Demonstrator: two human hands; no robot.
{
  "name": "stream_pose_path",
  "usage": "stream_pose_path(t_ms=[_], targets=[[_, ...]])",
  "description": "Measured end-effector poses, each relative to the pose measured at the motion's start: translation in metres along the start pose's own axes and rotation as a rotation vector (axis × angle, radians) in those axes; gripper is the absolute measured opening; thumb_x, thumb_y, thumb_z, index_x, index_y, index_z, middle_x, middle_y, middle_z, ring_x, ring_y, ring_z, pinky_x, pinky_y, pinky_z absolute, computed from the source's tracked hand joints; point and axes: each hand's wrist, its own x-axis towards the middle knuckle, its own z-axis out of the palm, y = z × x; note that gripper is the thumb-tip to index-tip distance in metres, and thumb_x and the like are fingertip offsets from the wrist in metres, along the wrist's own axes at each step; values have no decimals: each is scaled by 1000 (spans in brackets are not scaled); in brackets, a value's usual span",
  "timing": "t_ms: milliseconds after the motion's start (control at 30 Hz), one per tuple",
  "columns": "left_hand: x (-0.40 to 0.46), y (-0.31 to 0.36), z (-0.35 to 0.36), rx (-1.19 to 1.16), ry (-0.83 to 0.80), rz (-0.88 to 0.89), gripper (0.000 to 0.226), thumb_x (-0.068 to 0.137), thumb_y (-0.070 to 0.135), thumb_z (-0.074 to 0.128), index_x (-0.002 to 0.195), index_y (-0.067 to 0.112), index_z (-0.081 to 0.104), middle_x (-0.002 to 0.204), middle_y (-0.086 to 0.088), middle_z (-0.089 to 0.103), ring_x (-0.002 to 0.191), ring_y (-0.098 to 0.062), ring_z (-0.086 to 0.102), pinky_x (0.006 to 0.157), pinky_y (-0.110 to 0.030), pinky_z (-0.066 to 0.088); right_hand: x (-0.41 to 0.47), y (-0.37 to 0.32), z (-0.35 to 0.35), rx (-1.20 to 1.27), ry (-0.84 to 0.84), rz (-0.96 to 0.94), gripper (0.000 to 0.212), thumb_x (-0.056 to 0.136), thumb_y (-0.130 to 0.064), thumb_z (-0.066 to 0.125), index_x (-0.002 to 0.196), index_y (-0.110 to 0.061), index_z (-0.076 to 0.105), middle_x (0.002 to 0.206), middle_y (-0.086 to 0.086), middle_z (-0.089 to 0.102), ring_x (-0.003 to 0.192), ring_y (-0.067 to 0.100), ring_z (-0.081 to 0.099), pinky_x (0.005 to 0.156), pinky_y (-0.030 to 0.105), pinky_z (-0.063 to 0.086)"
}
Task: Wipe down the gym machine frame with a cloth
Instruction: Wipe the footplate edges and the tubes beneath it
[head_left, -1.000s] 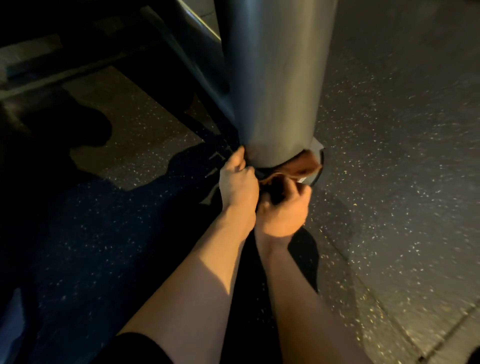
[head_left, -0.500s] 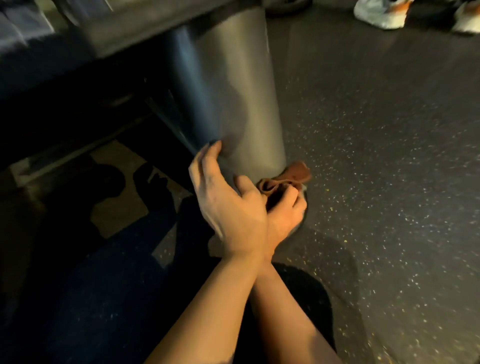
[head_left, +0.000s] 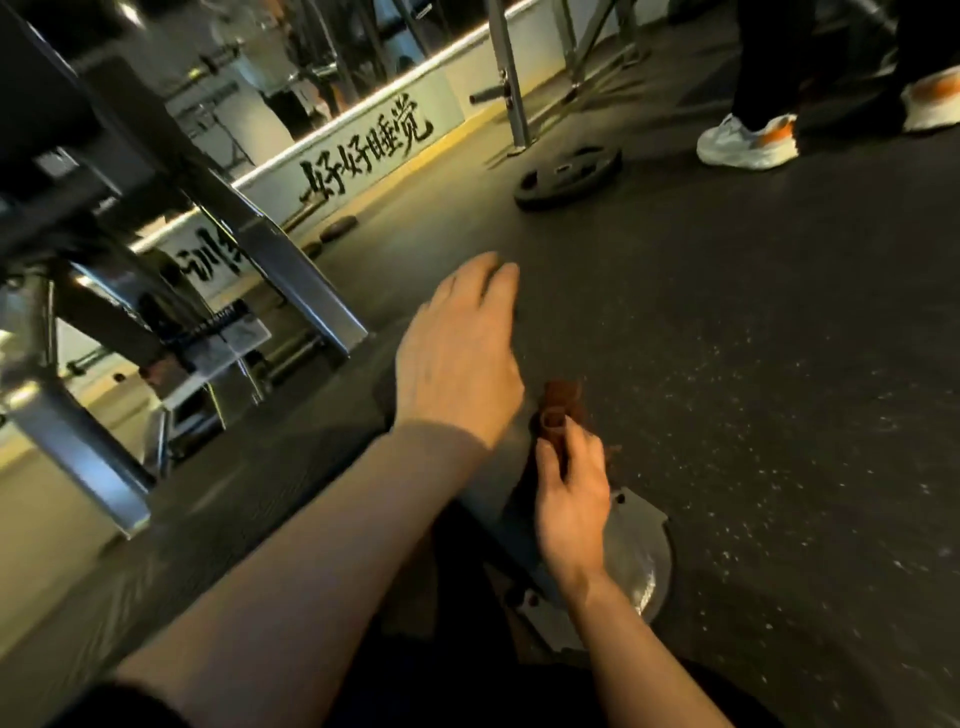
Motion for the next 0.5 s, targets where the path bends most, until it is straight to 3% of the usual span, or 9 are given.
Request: stream_pose_path(t_ms=[100, 233, 333, 433, 500], targets=[[32, -22, 7, -3, -373, 71, 87, 87, 31, 68, 155, 19, 14, 160, -3, 23, 145, -19, 26, 117, -33, 26, 7, -24, 12, 44, -51, -161, 47, 93, -38, 45, 135, -22, 55, 132, -2, 50, 120, 12, 49, 102, 28, 38], [36, -33, 14, -334, -474, -26, 84, 88, 24, 69, 154, 21, 18, 158, -2, 27, 144, -13, 27, 120, -31, 20, 15, -15, 12, 74, -28, -144, 45, 93, -45, 41, 131, -26, 57, 124, -9, 52, 112, 9, 52, 94, 25, 41], [32, -38, 17, -424, -509, -115, 86, 88, 27, 69, 155, 26, 15, 158, 0, 28, 144, -11, 26, 120, -37, 22, 19, 14, 9, 13, 71, 121, 28, 98, -33, 49, 122, -25, 61, 115, -7, 54, 106, 16, 55, 92, 30, 42], [32, -39, 16, -430, -533, -202, 86, 89, 35, 66, 155, 23, 12, 162, 2, 15, 148, -11, 14, 122, -39, 15, 18, 33, -2, 14, 155, 430, 30, 99, -27, 48, 125, -19, 60, 121, 2, 54, 117, 24, 50, 102, 37, 36], [35, -39, 16, -408, -547, -190, 85, 90, 42, 61, 155, 17, 12, 162, -1, 13, 149, -13, 10, 122, -39, 13, 18, 30, -9, -16, 168, 558, 31, 100, -22, 47, 128, -15, 59, 129, 7, 52, 124, 27, 46, 106, 34, 31]])
